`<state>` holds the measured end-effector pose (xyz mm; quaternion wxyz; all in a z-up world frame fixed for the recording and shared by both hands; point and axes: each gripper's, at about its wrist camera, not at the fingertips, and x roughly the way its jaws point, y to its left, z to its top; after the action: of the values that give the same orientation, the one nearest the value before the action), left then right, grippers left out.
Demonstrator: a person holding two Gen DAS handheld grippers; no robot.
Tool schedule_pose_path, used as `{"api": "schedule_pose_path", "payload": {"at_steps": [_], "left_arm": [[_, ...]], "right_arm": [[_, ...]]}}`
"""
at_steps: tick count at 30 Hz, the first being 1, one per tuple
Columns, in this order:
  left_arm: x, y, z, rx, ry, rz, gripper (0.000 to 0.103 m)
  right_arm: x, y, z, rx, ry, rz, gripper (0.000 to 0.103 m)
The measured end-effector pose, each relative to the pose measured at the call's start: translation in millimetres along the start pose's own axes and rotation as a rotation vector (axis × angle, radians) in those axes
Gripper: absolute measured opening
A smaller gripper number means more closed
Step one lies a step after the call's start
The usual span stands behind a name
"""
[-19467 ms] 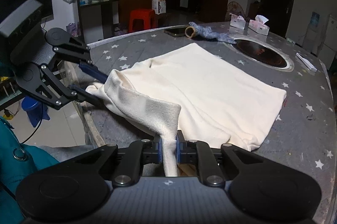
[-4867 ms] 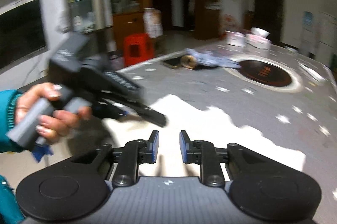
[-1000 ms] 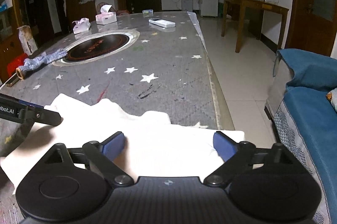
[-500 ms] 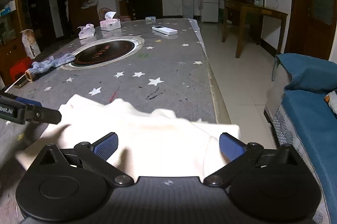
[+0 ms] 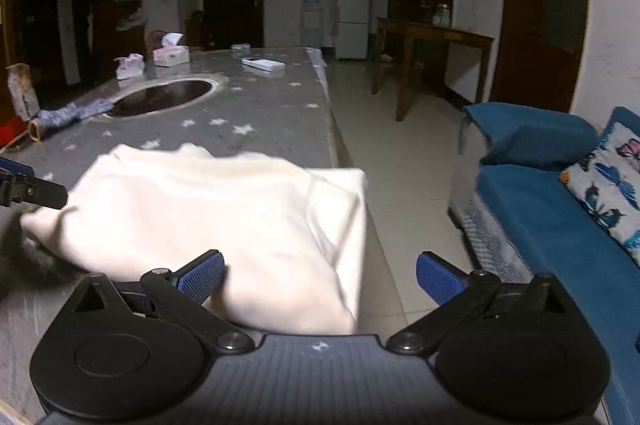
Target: Fold clothes
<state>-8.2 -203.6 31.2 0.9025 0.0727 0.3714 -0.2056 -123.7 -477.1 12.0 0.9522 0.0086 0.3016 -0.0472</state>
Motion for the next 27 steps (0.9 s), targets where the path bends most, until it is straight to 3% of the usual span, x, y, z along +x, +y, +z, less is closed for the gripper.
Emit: {"api": "schedule_pose_path", "payload": {"at_steps": [6, 9, 12, 20, 23, 27], "left_arm": [[3.0, 3.9, -4.8, -0.015, 0.018, 0.009, 0.103], [3.0, 4.7, -5.5, -0.022, 0.02, 0.01, 0.103], [2.9, 4.5, -7.1, -0.023, 0.022, 0.012, 0.103], [-5.5, 3.1, -1.9, -0.034, 0.001, -0.007, 0.103], [-0.8, 0.3, -2.1, -0.027, 0.014, -0.005, 0.103], [1.5, -1.6, -4.9, -0.02, 0.021, -0.006, 0.103]], "right_arm": [[-8.7, -11.6, -5.7, 0.049, -0.011, 0.011, 0.103], [-10.7, -17.8, -1.3, 0.073, -0.041, -0.019, 0.103], [-1.8, -22.8, -4.1, 0.075, -0.017, -0.064, 0.103], [-8.1, -34.7, -13.2, 0.131, -0.035, -0.078, 0.103], [-4.3, -34.5, -17.4, 0.125, -0.008, -0.077, 0.103], [-11.9, -21.1, -11.2, 0.073, -0.041, -0.087, 0.103]]}}
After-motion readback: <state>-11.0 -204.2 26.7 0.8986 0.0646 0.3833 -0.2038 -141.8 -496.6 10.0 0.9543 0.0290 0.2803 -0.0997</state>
